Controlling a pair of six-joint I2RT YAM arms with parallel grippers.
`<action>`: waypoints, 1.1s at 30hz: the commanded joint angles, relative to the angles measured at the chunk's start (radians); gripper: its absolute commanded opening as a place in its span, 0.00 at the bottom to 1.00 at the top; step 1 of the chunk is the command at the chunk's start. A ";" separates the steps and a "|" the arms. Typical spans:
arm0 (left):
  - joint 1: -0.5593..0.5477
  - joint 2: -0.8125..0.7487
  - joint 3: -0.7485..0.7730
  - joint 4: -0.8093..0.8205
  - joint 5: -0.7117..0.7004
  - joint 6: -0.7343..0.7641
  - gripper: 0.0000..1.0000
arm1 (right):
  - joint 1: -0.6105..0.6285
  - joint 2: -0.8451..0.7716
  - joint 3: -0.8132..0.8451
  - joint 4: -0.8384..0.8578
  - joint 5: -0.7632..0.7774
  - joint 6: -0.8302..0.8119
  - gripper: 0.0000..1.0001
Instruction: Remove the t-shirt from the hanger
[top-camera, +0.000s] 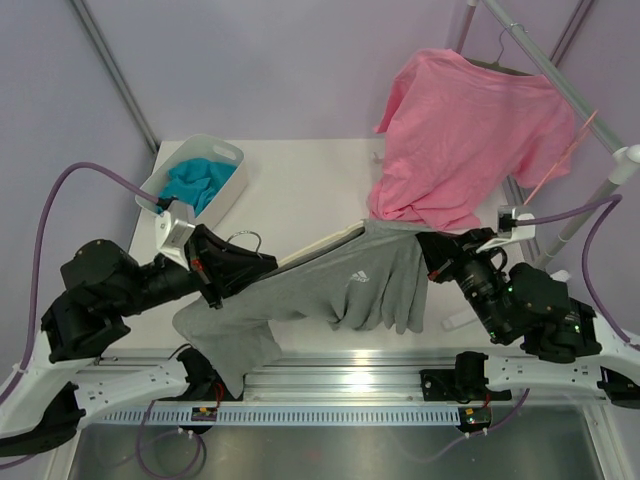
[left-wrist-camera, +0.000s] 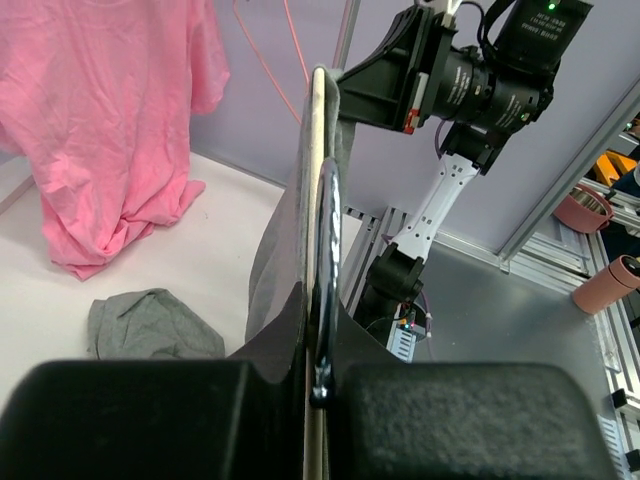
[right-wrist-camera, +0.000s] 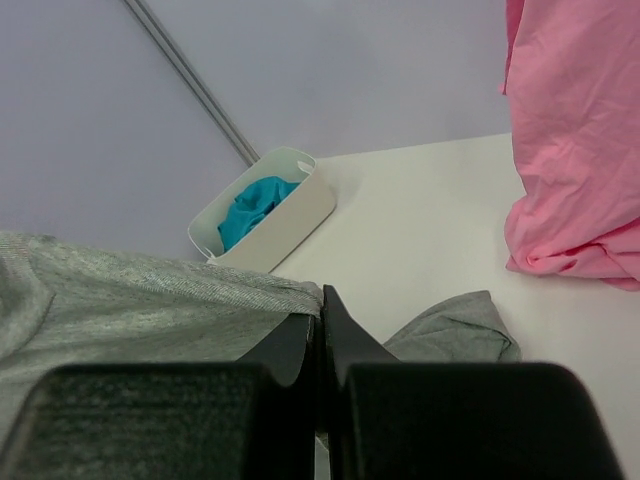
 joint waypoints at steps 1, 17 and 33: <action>0.003 -0.073 0.020 0.135 0.003 -0.024 0.00 | -0.013 0.011 0.043 -0.114 0.208 0.093 0.00; 0.003 -0.142 -0.018 0.252 -0.060 -0.053 0.00 | -0.013 -0.112 -0.064 -0.126 0.237 0.138 0.00; 0.003 -0.074 -0.141 0.503 -0.102 -0.033 0.00 | -0.013 0.345 0.034 0.015 -0.187 -0.026 0.00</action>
